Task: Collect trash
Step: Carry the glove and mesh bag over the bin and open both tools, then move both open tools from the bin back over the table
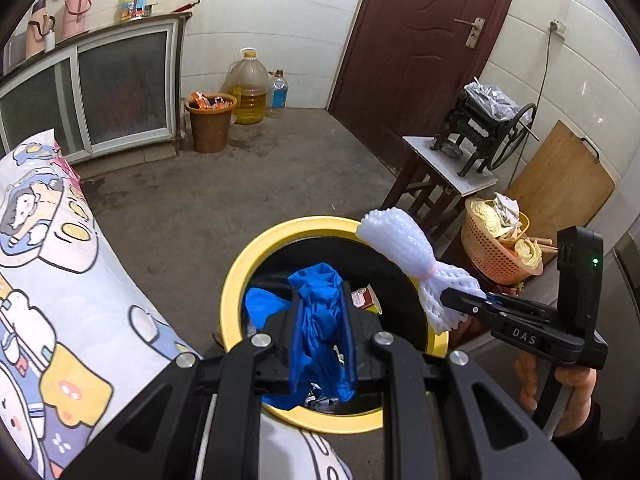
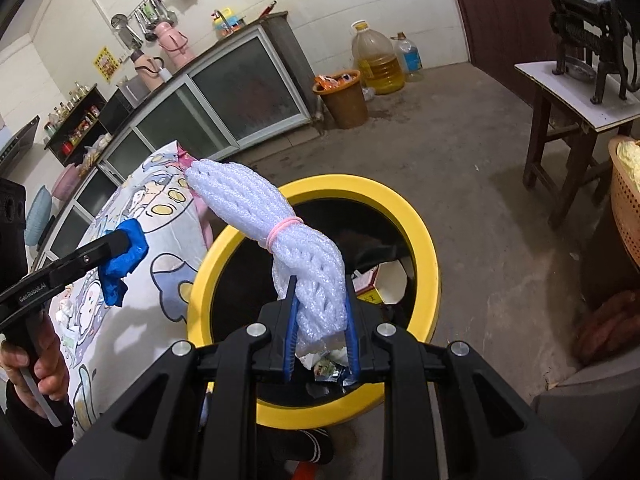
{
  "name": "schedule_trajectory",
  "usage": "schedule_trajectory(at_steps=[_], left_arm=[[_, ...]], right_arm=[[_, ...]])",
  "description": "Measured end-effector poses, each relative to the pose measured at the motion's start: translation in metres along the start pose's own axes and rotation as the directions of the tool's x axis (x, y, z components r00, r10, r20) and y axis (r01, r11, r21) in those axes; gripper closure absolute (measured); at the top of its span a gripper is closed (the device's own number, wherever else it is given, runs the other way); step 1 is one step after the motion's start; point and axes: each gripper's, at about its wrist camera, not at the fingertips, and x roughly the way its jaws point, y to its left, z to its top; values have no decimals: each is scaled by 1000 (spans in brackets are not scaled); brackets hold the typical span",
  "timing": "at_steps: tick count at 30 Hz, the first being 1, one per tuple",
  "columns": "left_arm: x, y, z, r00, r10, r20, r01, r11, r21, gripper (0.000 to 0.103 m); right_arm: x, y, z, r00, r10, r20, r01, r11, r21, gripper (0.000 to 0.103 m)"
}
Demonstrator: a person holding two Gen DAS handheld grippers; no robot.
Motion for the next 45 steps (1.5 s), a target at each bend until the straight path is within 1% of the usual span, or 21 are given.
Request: schedule_trajectory(at_steps=[4, 6, 7, 8, 9, 10, 11, 12, 14, 17, 23, 26, 30, 33, 34, 37, 39, 41, 42, 43, 45], left_arm=[[10, -2, -2, 1000, -1, -14, 1, 1000, -4, 88], [13, -3, -2, 1000, -2, -18, 2, 1000, -8, 85], [13, -3, -2, 1000, -3, -17, 2, 1000, -10, 82], [13, -3, -1, 1000, -6, -15, 6, 1000, -12, 75], [12, -4, -1, 1000, -7, -11, 7, 1000, -11, 67], [11, -5, -1, 1000, -10, -5, 9, 1000, -10, 62], [9, -5, -1, 1000, -8, 4, 8, 1000, -10, 53], [8, -5, -1, 1000, -6, 11, 6, 1000, -10, 46], [4, -5, 0, 1000, -10, 23, 11, 1000, -17, 40], [-3, 1, 0, 999, -16, 35, 17, 999, -34, 39], [-25, 25, -5, 997, 15, 71, -10, 997, -75, 39], [-48, 47, -11, 992, 66, 103, -57, 994, -91, 39], [-92, 85, -25, 978, 139, 154, -121, 985, -121, 39], [-135, 122, -43, 955, 231, 187, -204, 967, -154, 39], [-154, 137, -53, 941, 277, 194, -246, 954, -171, 39], [-196, 174, -81, 905, 381, 190, -341, 916, -213, 39], [-227, 201, -103, 870, 458, 181, -410, 877, -250, 39], [-249, 220, -118, 843, 511, 167, -455, 844, -285, 38], [-263, 235, -130, 826, 542, 152, -481, 820, -310, 38], [-271, 244, -137, 813, 564, 143, -500, 803, -324, 38], [-285, 261, -153, 785, 608, 121, -543, 768, -339, 38]], right_arm=[[4, -3, -1, 1000, -8, -16, 8, 1000, 13, 82], [5, -6, -1, 1000, -6, -25, 6, 1000, 29, 79], [6, -8, -2, 1000, -5, -30, 6, 999, 38, 74], [8, -10, -2, 999, 0, -39, 2, 999, 54, 71], [8, -14, -2, 999, 1, -41, 2, 998, 63, 62], [8, -16, -3, 999, -2, -41, 5, 998, 70, 52], [8, -18, -3, 999, -8, -35, 10, 997, 78, 50], [8, -20, -3, 999, -9, -33, 12, 996, 85, 50], [7, -22, -4, 999, -12, -35, 16, 995, 94, 50], [3, -21, -3, 999, -26, -25, 28, 995, 94, 50], [-9, -13, -1, 1000, -22, 0, 22, 997, 79, 50], [-13, -2, 1, 1000, 9, 15, -10, 999, 48, 50], [-13, 31, 3, 997, 68, 24, -67, 997, -40, 50], [-7, 71, 3, 991, 133, 18, -129, 982, -137, 50], [-5, 82, 2, 988, 152, 14, -148, 976, -161, 50], [7, 134, -5, 972, 233, -28, -232, 938, -259, 50], [17, 173, -13, 956, 287, -66, -293, 897, -331, 50], [26, 211, -22, 935, 338, -111, -354, 850, -391, 50], [30, 229, -27, 922, 362, -138, -386, 824, -415, 50], [36, 252, -34, 906, 388, -171, -423, 791, -442, 50], [43, 284, -45, 882, 415, -221, -469, 741, -480, 49]])
